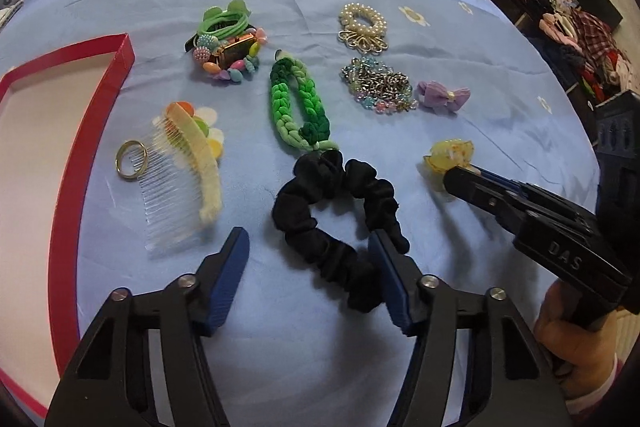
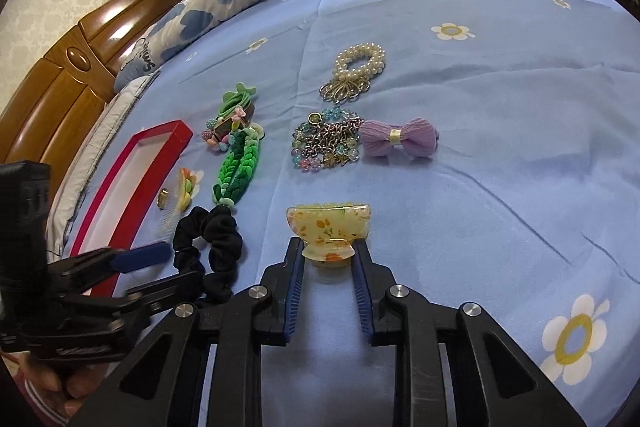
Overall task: Organize jewelry
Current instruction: 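Grasp the black scrunchie with the left gripper while the right gripper grasps the yellow claw clip, then carry the scrunchie and claw clip in both grippers over the red tray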
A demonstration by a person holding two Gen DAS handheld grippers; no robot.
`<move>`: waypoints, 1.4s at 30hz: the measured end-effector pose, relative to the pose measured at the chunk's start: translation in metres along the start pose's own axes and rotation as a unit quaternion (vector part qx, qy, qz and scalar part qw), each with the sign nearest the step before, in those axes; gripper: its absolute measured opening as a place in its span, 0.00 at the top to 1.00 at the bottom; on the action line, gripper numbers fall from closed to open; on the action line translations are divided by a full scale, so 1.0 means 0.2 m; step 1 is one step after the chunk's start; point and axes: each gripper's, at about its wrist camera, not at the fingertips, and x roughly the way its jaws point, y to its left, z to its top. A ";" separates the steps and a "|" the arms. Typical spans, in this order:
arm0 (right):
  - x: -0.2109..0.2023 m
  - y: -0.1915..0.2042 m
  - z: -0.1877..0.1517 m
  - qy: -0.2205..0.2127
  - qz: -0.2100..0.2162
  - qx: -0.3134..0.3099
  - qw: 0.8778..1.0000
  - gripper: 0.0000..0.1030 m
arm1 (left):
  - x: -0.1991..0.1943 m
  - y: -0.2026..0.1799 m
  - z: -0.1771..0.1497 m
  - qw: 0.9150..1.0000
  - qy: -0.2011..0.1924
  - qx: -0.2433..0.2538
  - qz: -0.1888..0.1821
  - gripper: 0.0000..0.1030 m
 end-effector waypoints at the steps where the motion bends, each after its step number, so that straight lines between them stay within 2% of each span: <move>1: 0.00 0.00 0.00 0.001 0.000 -0.001 1.000 0.77 | 0.00 0.00 0.00 1.000 -0.001 0.002 0.001 0.56; 2: 0.00 0.00 0.00 0.002 -0.001 -0.003 1.000 0.77 | 0.00 0.00 0.00 1.000 0.000 0.004 -0.001 0.74; 3: -0.01 0.00 0.00 0.001 -0.001 -0.005 1.000 0.77 | -0.01 0.00 0.00 1.000 0.003 0.005 -0.003 0.86; 6: -0.02 0.00 0.00 0.001 -0.002 -0.004 1.000 0.77 | -0.03 0.02 0.00 1.000 0.001 0.003 -0.014 0.89; 16: -0.10 0.07 -0.02 -0.010 0.008 0.002 1.000 0.77 | -0.29 0.06 -0.05 0.999 -0.051 0.002 -0.018 0.92; 24: -0.17 0.24 -0.03 -0.016 0.031 -0.019 0.999 0.77 | -0.51 0.19 -0.13 0.996 -0.082 -0.028 -0.020 0.92; 33: -0.14 0.56 -0.03 -0.010 0.078 -0.061 0.995 0.77 | -0.69 0.42 -0.24 0.991 -0.108 -0.078 0.003 0.92; 42: -0.02 0.93 -0.05 0.015 0.128 -0.114 0.985 0.77 | -0.77 0.72 -0.31 0.982 -0.123 -0.141 0.034 0.92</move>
